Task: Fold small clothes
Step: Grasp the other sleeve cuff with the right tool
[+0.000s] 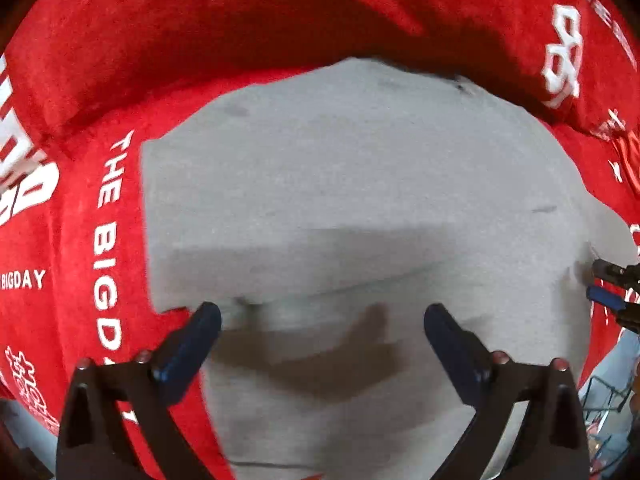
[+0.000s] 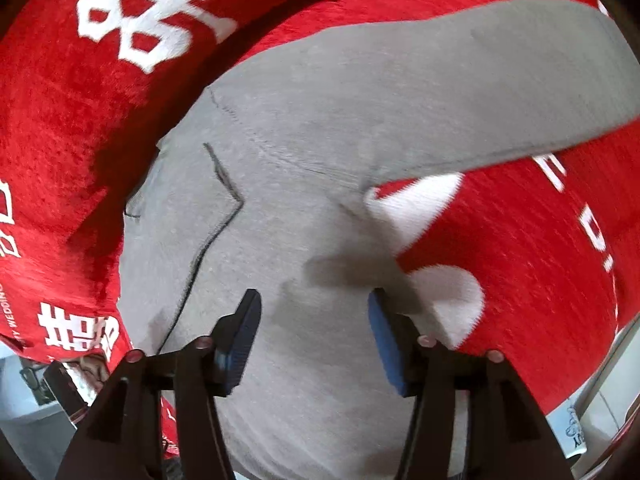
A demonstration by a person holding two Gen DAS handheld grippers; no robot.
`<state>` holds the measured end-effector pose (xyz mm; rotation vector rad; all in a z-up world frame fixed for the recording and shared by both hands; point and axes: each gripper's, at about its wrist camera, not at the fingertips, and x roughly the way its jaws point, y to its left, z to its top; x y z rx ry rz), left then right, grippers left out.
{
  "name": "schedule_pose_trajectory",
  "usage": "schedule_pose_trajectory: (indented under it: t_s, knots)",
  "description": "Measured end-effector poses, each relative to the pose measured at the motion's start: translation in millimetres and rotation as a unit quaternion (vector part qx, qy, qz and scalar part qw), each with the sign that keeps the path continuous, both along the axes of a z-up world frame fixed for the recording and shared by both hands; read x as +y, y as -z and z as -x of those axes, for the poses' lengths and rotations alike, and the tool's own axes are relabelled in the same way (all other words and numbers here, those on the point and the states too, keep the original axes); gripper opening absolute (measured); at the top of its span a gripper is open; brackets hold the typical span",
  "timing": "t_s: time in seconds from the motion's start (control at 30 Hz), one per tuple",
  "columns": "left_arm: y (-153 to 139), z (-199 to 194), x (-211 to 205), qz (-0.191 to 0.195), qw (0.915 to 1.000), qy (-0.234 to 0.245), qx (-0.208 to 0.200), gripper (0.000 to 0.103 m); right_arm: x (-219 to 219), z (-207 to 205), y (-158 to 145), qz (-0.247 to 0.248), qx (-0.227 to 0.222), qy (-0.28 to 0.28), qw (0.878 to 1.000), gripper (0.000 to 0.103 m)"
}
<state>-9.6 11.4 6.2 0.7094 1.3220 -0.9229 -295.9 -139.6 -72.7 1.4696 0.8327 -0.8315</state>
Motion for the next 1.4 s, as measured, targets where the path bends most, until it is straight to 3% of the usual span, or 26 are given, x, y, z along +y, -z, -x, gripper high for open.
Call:
schedule_pose_trajectory:
  t_s: [0.23, 0.43, 0.7, 0.83, 1.1, 1.23, 1.3, 1.33, 1.4]
  knots:
    - [2.4, 40.1, -37.2, -0.016, 0.9989, 0.042, -0.017, 0.102, -5.7, 53.4, 7.3, -0.010, -0.009, 0.045, 0.999, 0.063]
    - [13.2, 64.1, -73.3, -0.038, 0.9981, 0.046, -0.010, 0.102, -19.3, 117.4, 17.1, -0.006, -0.024, 0.129, 0.991, 0.063]
    - [27.2, 100.0, -110.4, -0.051, 0.9970, 0.057, 0.012, 0.102, -44.3, 186.6, 41.5, 0.004, -0.054, 0.241, 0.969, 0.065]
    - [25.4, 119.9, -126.3, -0.038, 0.9961, 0.076, 0.025, 0.102, -61.3, 204.8, 55.8, -0.008, -0.110, 0.283, 0.953, 0.065]
    - [22.8, 153.3, -155.8, -0.012, 0.9946, 0.094, 0.042, 0.102, -88.9, 231.6, 45.5, 0.044, -0.166, 0.337, 0.926, 0.065]
    - [23.3, 160.8, -162.3, -0.008, 0.9937, 0.105, 0.040, 0.102, -96.4, 243.5, 47.6, 0.046, -0.205, 0.366, 0.906, 0.065]
    - [27.1, 163.2, -168.3, -0.007, 0.9939, 0.103, 0.038, 0.102, -98.1, 248.0, 50.9, 0.039, -0.225, 0.369, 0.901, 0.045]
    - [29.8, 165.3, -171.6, -0.007, 0.9941, 0.102, 0.038, 0.102, -99.3, 248.8, 53.0, 0.032, -0.230, 0.370, 0.900, 0.011]
    - [31.0, 164.0, -172.0, -0.008, 0.9942, 0.099, 0.039, 0.102, -100.3, 249.7, 57.1, 0.021, -0.243, 0.374, 0.895, 0.007]
